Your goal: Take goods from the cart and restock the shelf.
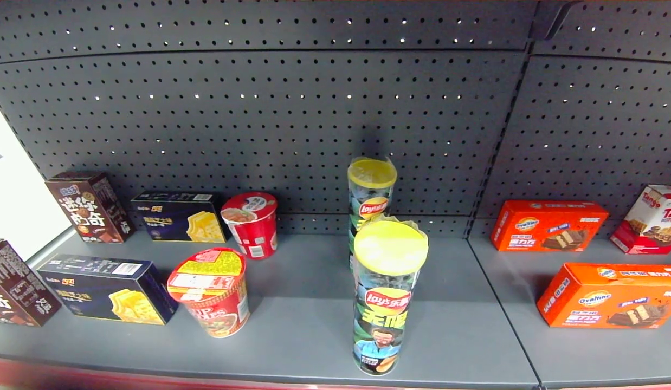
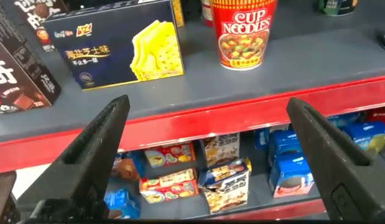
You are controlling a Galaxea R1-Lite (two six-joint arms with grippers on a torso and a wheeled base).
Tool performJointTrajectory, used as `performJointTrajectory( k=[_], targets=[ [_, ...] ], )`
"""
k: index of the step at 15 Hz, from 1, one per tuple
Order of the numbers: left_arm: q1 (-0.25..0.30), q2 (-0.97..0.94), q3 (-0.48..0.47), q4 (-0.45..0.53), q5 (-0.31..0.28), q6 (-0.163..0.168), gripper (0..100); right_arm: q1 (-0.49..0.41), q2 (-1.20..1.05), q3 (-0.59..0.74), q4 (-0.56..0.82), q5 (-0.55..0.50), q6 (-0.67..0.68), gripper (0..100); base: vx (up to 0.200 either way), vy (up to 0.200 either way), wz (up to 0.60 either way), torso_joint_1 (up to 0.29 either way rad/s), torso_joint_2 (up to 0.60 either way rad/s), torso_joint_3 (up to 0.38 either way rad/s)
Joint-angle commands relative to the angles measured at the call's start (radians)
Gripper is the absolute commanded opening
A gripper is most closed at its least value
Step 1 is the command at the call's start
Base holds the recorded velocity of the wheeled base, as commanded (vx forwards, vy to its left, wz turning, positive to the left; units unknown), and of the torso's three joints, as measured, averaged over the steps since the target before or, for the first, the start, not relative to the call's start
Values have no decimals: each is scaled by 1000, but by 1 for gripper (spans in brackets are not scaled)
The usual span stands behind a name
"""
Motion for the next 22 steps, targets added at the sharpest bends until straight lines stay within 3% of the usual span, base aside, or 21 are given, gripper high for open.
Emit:
performJointTrajectory(
  k=[1, 19, 22],
  targets=[
    [0, 4, 0, 0, 0, -11, 100, -9, -27, 0, -1, 3, -3, 100, 0, 0, 0, 0, 0, 0],
    [0, 4, 0, 1, 1, -39, 100, -9, -27, 0, -1, 1, 2, 100, 0, 0, 0, 0, 0, 0],
    [0, 4, 0, 0, 0, -39, 100, -9, -27, 0, -1, 1, 2, 100, 0, 0, 400, 2, 5, 3]
  ],
)
